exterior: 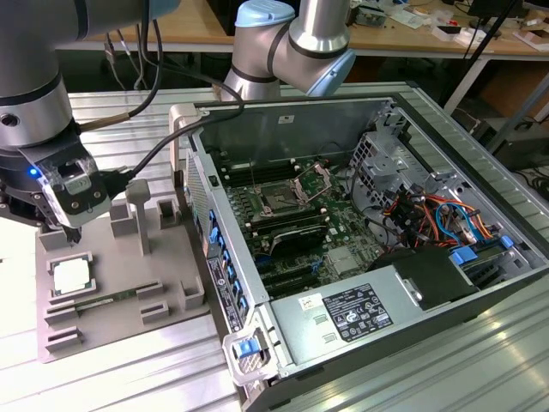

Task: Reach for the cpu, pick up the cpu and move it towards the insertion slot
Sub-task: 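Reach for the cpu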

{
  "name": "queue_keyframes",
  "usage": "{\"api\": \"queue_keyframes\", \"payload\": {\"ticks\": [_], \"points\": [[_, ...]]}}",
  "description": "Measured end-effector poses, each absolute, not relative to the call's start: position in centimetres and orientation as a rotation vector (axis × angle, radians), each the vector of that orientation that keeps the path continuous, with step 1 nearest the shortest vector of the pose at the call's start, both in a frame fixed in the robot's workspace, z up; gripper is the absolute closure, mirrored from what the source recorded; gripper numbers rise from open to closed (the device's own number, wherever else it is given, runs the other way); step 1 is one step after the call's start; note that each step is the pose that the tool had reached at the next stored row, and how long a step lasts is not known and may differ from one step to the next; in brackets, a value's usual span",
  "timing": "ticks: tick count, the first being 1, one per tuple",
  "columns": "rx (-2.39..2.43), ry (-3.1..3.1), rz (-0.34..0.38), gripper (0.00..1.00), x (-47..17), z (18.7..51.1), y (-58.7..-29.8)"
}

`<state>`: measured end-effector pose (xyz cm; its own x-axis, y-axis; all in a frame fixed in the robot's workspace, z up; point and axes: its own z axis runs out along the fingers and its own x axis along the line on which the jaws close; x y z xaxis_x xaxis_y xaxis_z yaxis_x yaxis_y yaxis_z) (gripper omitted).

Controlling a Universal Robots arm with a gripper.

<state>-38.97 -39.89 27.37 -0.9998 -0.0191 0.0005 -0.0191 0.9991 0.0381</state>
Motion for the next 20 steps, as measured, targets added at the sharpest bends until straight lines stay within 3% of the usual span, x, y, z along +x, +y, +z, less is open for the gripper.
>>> {"api": "queue_keyframes", "payload": {"ticks": [20], "points": [[0.030,-3.140,-0.060,0.89,-38.98,26.88,-39.89]]}}
